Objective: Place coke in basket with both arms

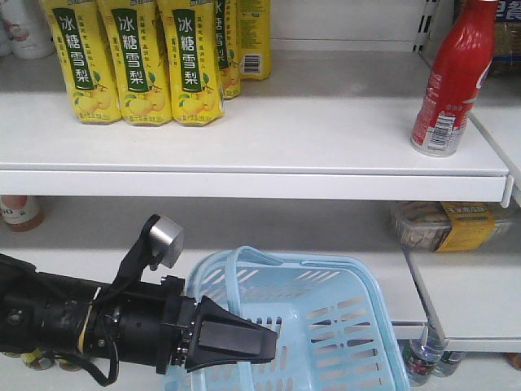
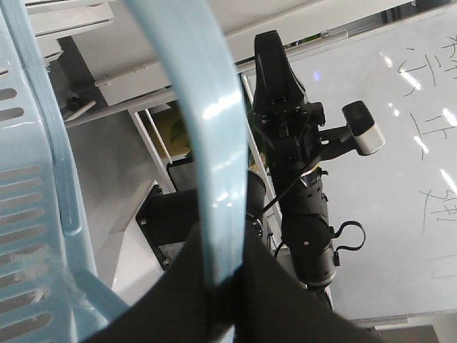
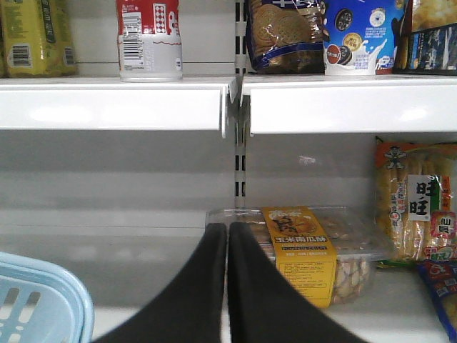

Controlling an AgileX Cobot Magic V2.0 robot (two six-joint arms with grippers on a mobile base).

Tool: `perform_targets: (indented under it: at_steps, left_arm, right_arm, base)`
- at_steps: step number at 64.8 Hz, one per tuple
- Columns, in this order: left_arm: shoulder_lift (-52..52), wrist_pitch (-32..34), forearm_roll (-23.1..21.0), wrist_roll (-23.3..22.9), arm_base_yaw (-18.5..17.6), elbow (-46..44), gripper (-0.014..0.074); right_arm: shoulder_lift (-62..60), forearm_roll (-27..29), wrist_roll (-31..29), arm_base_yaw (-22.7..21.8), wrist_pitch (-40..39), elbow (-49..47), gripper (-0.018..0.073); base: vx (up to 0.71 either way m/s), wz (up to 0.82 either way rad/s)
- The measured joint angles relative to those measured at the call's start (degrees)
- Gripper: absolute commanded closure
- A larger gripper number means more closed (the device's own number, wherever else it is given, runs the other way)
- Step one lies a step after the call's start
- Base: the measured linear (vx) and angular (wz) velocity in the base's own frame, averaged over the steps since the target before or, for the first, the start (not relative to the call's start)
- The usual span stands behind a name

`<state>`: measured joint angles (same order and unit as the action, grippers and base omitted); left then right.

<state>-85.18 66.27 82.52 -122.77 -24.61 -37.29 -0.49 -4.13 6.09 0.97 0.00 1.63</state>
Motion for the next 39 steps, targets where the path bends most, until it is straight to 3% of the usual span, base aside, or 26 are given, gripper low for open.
perform_targets:
  at_steps: [39]
  left_arm:
    - [0.0, 0.0, 0.0, 0.0, 0.0, 0.0, 0.0603]
  right_arm:
    - [0.0, 0.0, 0.0, 0.0, 0.0, 0.0, 0.0564]
  base:
    - [0.0, 0.0]
